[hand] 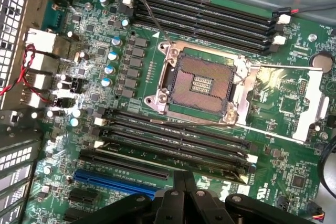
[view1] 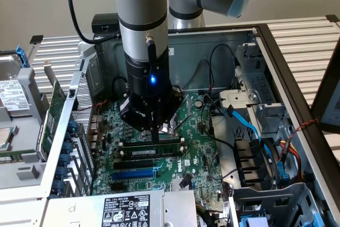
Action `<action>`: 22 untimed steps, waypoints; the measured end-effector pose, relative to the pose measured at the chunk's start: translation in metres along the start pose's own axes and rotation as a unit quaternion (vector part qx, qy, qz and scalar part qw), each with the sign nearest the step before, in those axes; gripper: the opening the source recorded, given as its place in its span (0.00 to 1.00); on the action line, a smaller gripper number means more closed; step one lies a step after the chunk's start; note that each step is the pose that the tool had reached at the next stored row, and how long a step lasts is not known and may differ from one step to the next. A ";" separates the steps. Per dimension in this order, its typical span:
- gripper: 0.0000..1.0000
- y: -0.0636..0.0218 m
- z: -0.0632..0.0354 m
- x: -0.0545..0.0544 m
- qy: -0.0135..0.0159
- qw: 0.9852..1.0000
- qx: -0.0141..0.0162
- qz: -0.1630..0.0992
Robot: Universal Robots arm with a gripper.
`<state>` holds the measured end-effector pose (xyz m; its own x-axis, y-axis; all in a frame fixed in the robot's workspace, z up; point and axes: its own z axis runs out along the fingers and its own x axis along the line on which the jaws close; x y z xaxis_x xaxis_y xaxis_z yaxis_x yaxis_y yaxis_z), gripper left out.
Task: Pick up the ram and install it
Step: 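Press down the ram until it locks into place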
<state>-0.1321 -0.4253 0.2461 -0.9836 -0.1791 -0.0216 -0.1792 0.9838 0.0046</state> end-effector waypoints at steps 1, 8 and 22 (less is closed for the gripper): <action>0.11 0.0000 0.0000 0.000 0.000 1.000 0.002 0.005; 0.11 0.0000 0.0000 0.000 0.002 0.999 0.013 0.040; 0.11 0.0000 0.0000 0.000 0.003 0.990 0.017 0.140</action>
<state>-0.1321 -0.4253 0.2461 -0.9947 0.1009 -0.0178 0.1013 0.9946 -0.0233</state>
